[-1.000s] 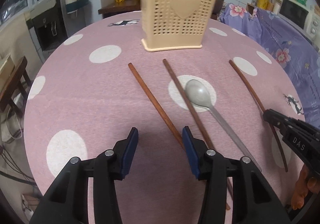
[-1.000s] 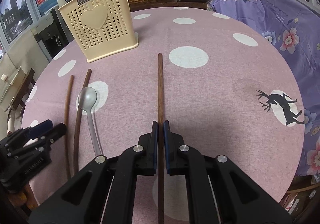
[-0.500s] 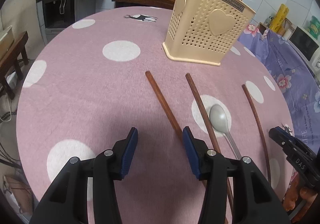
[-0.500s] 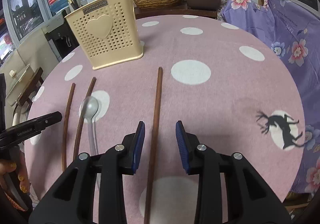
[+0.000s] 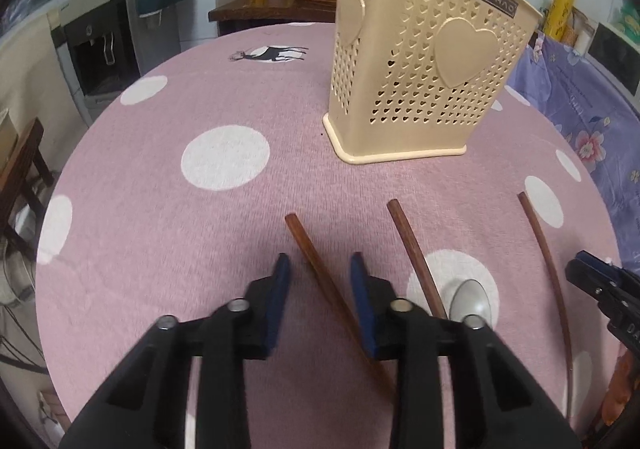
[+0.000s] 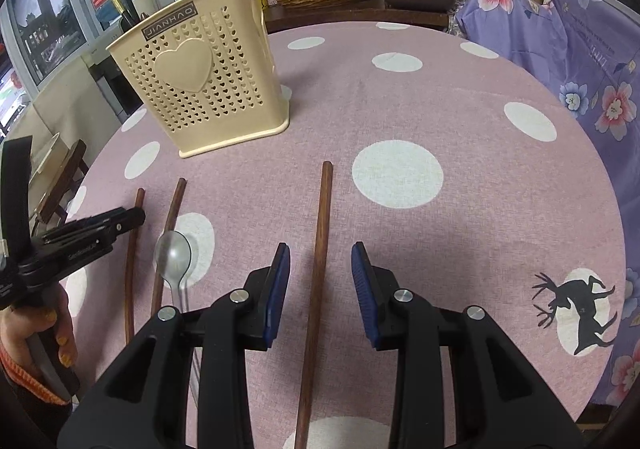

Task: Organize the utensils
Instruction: 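Grasp a brown chopstick with the left tool while the right tool grasps another brown chopstick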

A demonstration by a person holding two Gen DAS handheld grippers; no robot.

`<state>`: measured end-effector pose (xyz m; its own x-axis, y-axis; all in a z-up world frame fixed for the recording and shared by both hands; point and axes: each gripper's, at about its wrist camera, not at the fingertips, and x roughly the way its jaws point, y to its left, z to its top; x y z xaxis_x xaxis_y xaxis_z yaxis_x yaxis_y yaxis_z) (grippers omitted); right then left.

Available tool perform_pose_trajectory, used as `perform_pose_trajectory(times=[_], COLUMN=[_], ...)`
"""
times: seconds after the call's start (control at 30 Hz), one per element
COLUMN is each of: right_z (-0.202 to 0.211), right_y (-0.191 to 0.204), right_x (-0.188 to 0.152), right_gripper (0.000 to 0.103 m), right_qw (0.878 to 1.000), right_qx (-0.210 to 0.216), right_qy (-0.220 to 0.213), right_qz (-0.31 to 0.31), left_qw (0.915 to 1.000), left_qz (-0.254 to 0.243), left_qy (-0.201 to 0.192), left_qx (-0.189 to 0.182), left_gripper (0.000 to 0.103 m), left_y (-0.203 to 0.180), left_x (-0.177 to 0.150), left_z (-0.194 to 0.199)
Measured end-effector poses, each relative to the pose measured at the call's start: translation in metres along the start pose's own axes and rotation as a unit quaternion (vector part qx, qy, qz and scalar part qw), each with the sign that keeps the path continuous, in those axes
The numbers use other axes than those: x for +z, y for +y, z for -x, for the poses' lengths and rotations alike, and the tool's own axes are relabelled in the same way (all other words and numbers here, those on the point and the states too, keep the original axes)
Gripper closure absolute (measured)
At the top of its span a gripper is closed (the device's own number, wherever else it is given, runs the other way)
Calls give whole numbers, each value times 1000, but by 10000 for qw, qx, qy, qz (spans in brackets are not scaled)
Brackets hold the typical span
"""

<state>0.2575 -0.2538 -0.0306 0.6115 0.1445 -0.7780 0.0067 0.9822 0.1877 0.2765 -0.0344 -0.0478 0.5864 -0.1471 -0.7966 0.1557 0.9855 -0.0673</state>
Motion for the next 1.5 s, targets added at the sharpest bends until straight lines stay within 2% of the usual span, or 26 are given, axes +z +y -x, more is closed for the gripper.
perform_pose_trajectory(times=[0.1, 0.37, 0.47, 0.7, 0.87, 0.97, 1.2, 1.3, 1.4, 1.5], right_z=[-2, -3, -4, -17, -30, -40, -49, -53, -56, -56], right_y=[-2, -1, 0, 7, 11, 12, 21, 24, 27, 26], right_x=[0, 7, 10, 18, 24, 26, 34, 38, 39, 41], right_gripper=[70, 70, 70, 70, 70, 75, 88, 94, 94, 94], right_qw=[10000, 10000, 10000, 9999, 9992, 9986, 9965, 9961, 9962, 9967], right_qx=[-25, 47, 38, -85, -281, -384, -601, -598, -560, -507], right_qy=[16, 34, 13, 70, 157, 246, 187, 180, 188, 191], right_qz=[-26, -61, -34, 125, 230, 270, 553, 623, 637, 598], left_qw=[9999, 9996, 9995, 9996, 9998, 9997, 9992, 9994, 9993, 9994], left_qz=[1, -214, -171, 182, 92, 77, -36, 3, -18, -51], left_qy=[57, 51, 175, 122, 39, 67, 68, 50, 37, 33], left_qx=[-110, -192, -187, -168, 166, 204, 393, 348, 376, 345], left_gripper=[89, 90, 90, 63, 63, 65, 83, 85, 91, 91], left_y=[1, -12, -11, -10, -20, -23, -23, -22, -23, -26], left_x=[5, 13, 17, 1, -4, 1, 11, 11, 11, 11], left_z=[-3, -10, -11, 1, 1, -2, -9, -10, -10, -11])
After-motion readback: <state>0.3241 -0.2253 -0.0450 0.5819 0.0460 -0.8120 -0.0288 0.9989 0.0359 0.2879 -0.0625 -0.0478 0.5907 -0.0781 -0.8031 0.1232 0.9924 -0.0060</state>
